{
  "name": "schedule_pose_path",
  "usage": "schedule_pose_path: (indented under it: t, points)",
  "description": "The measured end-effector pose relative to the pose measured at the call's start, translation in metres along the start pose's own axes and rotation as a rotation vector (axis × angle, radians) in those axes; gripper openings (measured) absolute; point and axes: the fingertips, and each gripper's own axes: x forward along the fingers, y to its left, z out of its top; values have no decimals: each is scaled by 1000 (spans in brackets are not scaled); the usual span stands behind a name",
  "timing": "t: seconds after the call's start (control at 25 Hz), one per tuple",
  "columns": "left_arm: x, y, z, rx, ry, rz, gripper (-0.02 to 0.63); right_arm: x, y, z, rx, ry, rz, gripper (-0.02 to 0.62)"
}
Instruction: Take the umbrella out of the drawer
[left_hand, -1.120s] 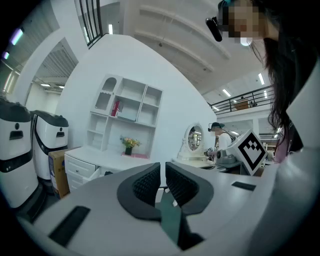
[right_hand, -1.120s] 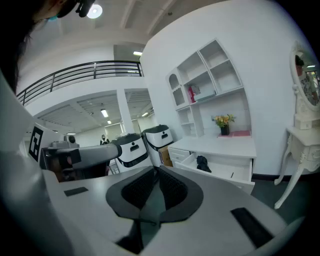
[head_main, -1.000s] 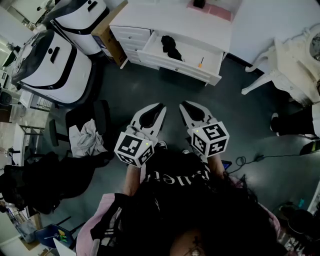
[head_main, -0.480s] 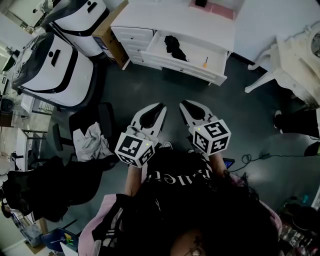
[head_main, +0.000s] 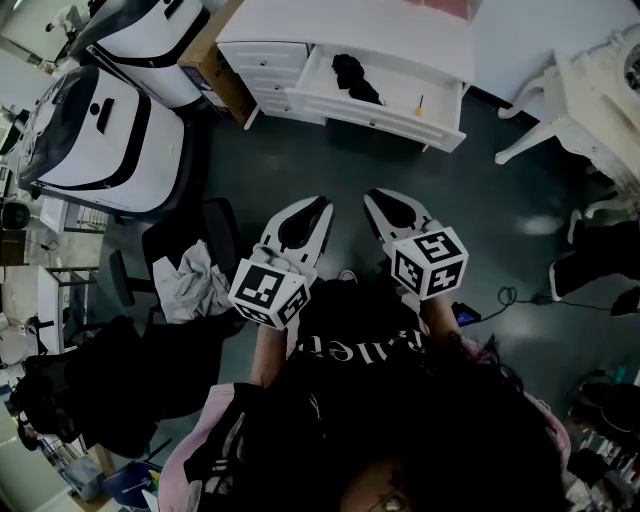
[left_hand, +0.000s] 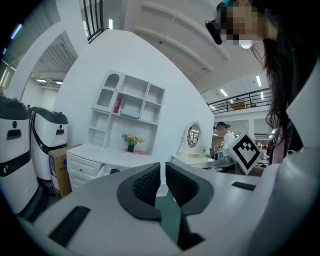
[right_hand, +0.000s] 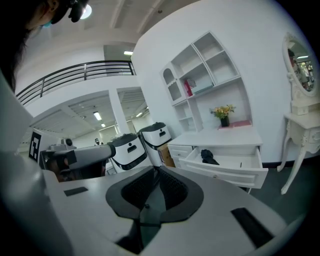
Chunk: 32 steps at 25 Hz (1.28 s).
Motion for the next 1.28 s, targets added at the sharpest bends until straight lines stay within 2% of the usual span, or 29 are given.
schedule_pose_path:
  t: [0.44, 0.76, 0.96, 1.28]
  points:
    - [2, 12, -11, -39, -4, -38, 40, 5, -4, -9, 1, 30, -57, 65]
    - [32, 30, -9, -61, -10, -6, 40, 24, -32, 0, -5, 55, -40, 64]
    - [70, 49, -7, -59, 2, 20, 40, 53, -66, 16, -3, 61, -14, 64]
    - [169, 70, 11, -56, 23, 56, 40, 90, -154, 66, -5, 75, 23, 65]
